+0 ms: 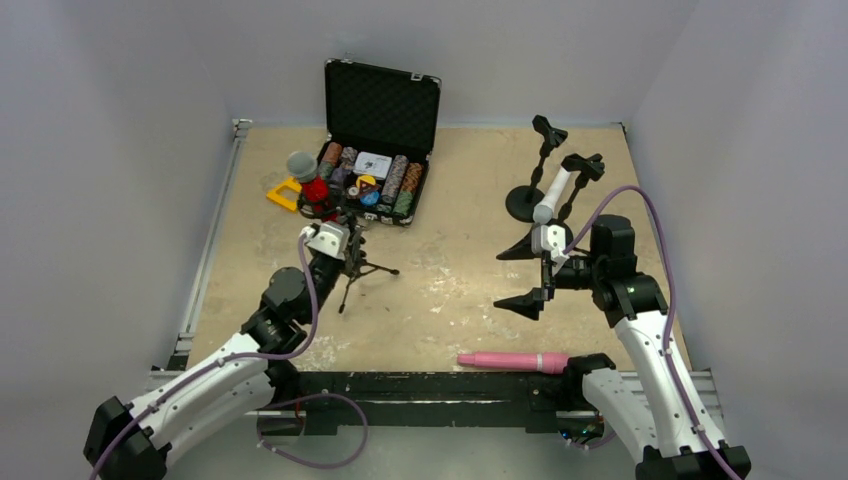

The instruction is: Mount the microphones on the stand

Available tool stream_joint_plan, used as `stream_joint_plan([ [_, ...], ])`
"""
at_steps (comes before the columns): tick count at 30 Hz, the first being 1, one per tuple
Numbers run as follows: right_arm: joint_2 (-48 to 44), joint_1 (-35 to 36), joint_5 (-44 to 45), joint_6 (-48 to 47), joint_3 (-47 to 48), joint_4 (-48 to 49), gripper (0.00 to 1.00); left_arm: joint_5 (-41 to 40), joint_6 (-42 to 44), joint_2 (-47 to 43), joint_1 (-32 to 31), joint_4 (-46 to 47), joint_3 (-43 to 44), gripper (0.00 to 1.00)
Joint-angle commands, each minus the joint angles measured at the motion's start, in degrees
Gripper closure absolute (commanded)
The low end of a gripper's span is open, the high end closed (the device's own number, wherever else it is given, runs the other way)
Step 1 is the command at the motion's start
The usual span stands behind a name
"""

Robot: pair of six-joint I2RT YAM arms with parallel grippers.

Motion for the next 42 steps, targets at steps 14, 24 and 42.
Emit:
stream_joint_plan([
  [14,-0.7,-0.5,-1.8,-1.0,-0.6,0.2,0.02,-19.2,1.6,0.2,15.1,3.4,-0.8,0.97],
  [24,-0.6,-0.6,-2.1,-1.0,-0.7,0.3,0.02,-19.7,-1.5,-3.9,15.1,-5.3,1.4,0.49],
  [42,-0.8,-1.0,-2.5,-1.0,-0.8,0.4,0.02,-18.2,-19.9,-15.7,15.0,-34.6,8.0,0.18],
])
